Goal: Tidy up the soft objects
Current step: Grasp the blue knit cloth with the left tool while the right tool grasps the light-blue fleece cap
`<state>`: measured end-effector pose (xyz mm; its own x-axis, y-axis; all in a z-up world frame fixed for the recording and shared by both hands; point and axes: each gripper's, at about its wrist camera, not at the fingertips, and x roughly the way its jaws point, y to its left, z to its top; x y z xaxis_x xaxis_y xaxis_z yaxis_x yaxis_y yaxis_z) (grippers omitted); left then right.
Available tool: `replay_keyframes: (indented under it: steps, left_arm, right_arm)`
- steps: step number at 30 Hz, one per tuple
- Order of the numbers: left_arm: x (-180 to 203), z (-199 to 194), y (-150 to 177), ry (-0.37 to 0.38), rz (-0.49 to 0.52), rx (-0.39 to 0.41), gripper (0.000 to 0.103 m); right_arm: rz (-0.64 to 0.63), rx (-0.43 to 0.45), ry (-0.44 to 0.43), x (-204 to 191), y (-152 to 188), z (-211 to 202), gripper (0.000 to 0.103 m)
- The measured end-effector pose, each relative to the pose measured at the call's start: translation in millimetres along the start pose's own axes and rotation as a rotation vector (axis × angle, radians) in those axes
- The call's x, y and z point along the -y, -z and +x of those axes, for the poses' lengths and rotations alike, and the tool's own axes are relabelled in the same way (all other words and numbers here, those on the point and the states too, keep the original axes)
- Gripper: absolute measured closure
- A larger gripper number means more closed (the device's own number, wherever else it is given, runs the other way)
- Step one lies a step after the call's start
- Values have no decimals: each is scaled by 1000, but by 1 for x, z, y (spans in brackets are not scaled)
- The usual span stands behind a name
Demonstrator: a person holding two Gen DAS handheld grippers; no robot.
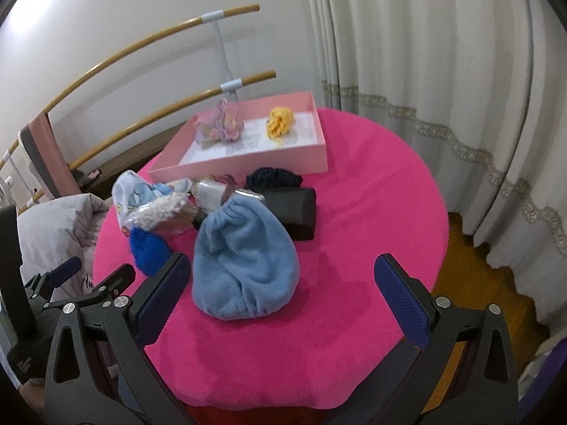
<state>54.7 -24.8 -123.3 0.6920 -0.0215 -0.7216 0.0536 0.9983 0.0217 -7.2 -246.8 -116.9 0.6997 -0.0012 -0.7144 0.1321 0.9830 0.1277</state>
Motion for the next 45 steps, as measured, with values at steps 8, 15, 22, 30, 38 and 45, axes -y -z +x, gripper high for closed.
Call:
replay_keyframes:
  steps: [8,15,22,30,38,45]
  left_arm:
    - [11,62,-13,-8,-11,-36,0]
    - [4,100,-18,64,-41,-80,22]
    - [2,104,-23,145,-16,-91,58]
    - [-6,99,-23,169,-11,-86,68]
    - [-10,70,-14,143,4,-63,68]
    - [-15,19,-3,127,16,-18,68]
  right_arm:
    - [-5,-70,-21,1,1,36,0]
    - [-27,-121,-42,-6,4,64,0]
    - [-60,-166,-76,-23,8,88,24]
    - [-97,-169,-109,-29,12,85,87]
    - [-126,-136,-108,-30,9,61,90]
    - [-128,-103,-94,-28,6,41,90]
